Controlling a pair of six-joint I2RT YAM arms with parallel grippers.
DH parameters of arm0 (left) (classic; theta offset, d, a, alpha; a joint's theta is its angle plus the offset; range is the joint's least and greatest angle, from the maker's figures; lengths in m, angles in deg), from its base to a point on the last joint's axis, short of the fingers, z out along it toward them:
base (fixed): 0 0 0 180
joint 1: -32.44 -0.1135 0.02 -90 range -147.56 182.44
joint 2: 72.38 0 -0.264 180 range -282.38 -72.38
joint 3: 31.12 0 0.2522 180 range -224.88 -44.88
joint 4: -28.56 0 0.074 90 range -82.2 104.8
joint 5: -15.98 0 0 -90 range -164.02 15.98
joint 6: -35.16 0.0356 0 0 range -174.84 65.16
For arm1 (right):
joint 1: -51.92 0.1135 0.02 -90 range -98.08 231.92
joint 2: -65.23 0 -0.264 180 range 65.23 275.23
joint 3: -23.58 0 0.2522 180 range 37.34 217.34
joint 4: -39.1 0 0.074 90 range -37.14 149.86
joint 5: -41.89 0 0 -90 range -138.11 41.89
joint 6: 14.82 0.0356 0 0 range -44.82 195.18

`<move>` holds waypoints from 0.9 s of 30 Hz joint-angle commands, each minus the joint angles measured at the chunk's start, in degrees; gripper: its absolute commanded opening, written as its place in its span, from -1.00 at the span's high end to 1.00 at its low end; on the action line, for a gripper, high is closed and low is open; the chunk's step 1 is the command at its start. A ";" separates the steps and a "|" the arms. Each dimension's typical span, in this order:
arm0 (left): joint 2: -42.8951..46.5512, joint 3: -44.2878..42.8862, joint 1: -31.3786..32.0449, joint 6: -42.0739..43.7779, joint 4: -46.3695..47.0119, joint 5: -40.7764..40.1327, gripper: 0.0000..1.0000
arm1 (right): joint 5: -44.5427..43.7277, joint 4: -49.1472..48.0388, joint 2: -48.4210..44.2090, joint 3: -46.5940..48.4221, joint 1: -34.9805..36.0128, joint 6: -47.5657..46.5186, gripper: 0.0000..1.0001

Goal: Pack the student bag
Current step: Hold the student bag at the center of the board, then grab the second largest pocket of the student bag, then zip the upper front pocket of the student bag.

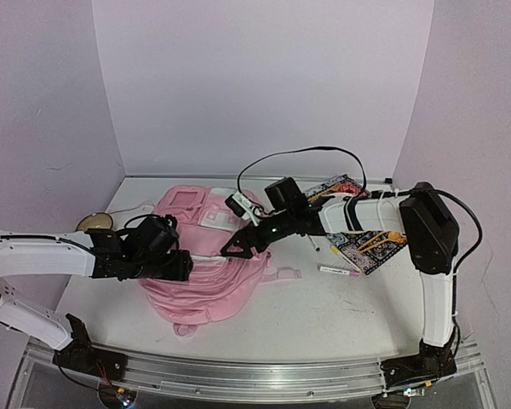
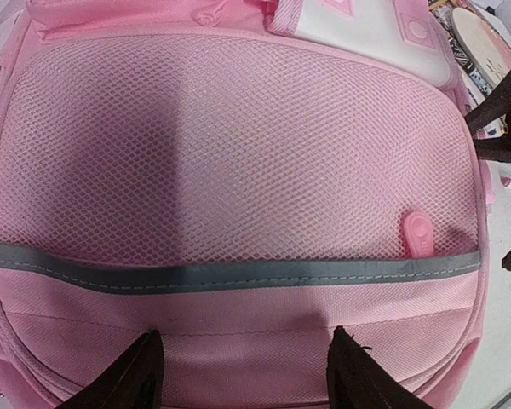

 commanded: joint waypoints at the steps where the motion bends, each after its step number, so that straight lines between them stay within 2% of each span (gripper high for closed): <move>1: -1.60 0.84 -0.15 -1.40 3.51 3.02 -0.32 | 6.71 2.87 -2.89 -3.44 3.39 0.26 -0.52; 10: -1.30 0.57 -0.15 -1.63 3.92 2.49 -0.32 | 5.89 6.52 -8.03 -7.12 6.36 -0.67 -0.33; 17: -0.93 0.58 -0.16 -1.72 3.94 2.45 -0.32 | 3.12 7.72 -12.14 -10.09 8.13 -0.80 0.02; 20: -0.91 0.70 -0.16 -1.61 4.02 2.67 -0.32 | 0.61 7.64 -12.87 -11.11 8.51 -0.66 0.10; 27: 0.18 0.31 -0.14 -1.51 3.95 4.44 -0.32 | -12.89 5.18 -14.71 -13.21 9.25 1.81 0.04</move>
